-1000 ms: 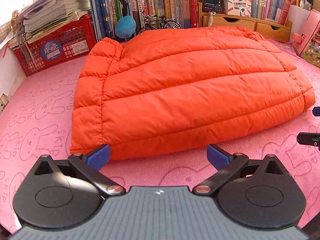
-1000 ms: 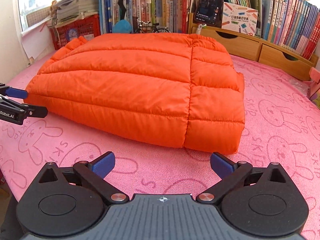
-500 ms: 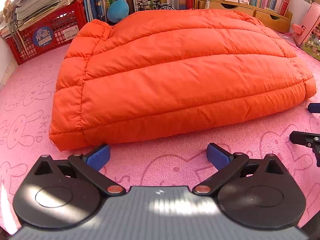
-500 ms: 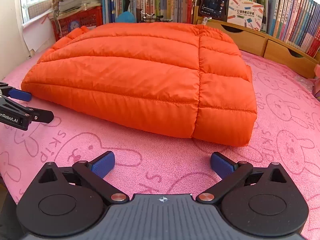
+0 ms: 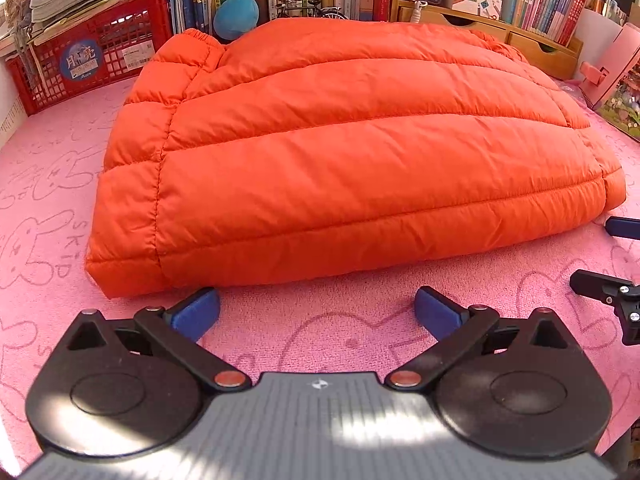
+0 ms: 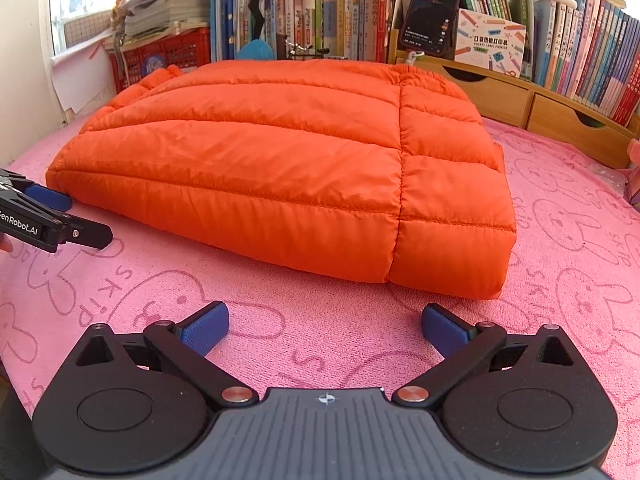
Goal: Fold clothes
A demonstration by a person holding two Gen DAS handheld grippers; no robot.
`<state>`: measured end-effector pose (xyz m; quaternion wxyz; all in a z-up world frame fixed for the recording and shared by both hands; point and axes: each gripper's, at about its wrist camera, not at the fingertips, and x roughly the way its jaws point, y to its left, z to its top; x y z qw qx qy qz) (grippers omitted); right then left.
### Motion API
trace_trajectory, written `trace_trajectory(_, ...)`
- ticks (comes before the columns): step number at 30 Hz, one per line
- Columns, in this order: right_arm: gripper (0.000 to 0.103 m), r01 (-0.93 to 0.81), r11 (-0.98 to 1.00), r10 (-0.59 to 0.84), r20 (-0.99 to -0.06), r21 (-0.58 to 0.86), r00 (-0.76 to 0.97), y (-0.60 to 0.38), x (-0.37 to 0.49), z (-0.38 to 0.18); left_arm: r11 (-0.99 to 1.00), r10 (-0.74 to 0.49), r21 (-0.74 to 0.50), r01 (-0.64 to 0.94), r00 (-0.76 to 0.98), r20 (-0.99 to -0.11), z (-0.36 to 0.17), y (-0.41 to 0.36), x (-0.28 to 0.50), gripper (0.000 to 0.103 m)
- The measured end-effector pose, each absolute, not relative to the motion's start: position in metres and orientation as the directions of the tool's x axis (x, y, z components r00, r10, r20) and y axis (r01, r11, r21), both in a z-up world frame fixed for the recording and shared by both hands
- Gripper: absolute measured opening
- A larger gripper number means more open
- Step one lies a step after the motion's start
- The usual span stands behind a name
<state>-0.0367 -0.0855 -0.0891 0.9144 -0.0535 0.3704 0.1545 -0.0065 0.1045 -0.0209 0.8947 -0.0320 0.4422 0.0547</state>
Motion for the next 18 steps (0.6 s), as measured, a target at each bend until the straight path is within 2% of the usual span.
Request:
trace_trajectory(10, 0.103, -0.325, 0.946, 0.253, -0.671, 0.019, 0.697, -0.085, -0.037, -0.094, 0.995, 0.055, -0.007, -0.097, 0.625, -0.779, -0.022, 0.105, -0.008, 0.103)
trace_trajectory(18, 0.103, -0.322, 0.947, 0.209, -0.763, 0.002, 0.612, -0.074, -0.022, -0.082, 0.998, 0.041, -0.003, -0.067, 0.636, -0.77, -0.022, 0.107, -0.009, 0.103)
